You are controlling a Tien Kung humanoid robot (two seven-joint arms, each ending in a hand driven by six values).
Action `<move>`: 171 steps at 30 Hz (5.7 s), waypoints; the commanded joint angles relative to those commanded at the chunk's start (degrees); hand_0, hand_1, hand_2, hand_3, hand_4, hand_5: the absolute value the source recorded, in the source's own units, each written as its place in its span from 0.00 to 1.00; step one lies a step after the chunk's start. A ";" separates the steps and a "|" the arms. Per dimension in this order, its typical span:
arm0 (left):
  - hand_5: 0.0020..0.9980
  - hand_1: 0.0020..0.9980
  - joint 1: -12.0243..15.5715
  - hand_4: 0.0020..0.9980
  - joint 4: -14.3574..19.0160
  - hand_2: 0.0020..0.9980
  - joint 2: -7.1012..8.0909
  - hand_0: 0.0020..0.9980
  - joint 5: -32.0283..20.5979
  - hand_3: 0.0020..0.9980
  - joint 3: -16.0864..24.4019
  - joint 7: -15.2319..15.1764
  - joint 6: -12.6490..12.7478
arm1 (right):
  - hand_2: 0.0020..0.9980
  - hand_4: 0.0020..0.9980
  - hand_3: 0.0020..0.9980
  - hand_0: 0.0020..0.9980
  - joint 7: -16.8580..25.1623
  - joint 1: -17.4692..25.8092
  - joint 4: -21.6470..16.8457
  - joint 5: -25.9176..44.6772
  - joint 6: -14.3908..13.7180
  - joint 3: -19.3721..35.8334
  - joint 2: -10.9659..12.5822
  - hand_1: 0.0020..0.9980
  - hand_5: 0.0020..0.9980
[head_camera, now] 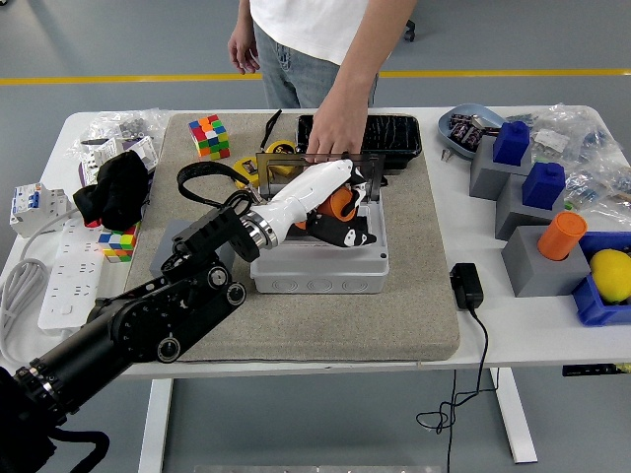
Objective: Fetch the battery,place it into the box,close the lid of the box
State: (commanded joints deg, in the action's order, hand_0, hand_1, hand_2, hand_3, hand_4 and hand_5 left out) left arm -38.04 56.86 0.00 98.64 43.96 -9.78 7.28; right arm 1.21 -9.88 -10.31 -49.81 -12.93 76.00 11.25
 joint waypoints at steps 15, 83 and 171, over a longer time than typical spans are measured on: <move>0.00 0.00 0.02 0.89 -0.40 0.02 0.00 0.00 0.71 0.00 -0.11 -0.75 0.65 | 0.75 1.00 0.80 0.82 -0.03 -0.10 -0.01 0.29 -0.09 -0.39 0.05 0.77 1.00; 0.86 0.82 7.06 1.00 15.88 0.80 0.00 0.80 -55.08 0.77 28.49 2.93 -25.85 | 0.75 1.00 0.80 0.82 -0.28 0.75 -0.08 1.07 -0.04 -0.57 -0.21 0.77 1.00; 1.00 0.85 9.67 1.00 18.19 0.75 9.22 1.00 13.36 0.61 21.94 4.57 -17.20 | 0.75 1.00 0.80 0.81 -0.58 0.68 -0.26 0.20 -0.60 1.13 -0.44 0.76 1.00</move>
State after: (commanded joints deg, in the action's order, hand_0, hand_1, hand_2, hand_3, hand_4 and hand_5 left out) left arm -28.38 75.05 9.22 112.00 65.90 -5.20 -9.92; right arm 0.64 -9.20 -10.57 -49.60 -13.53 77.13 10.81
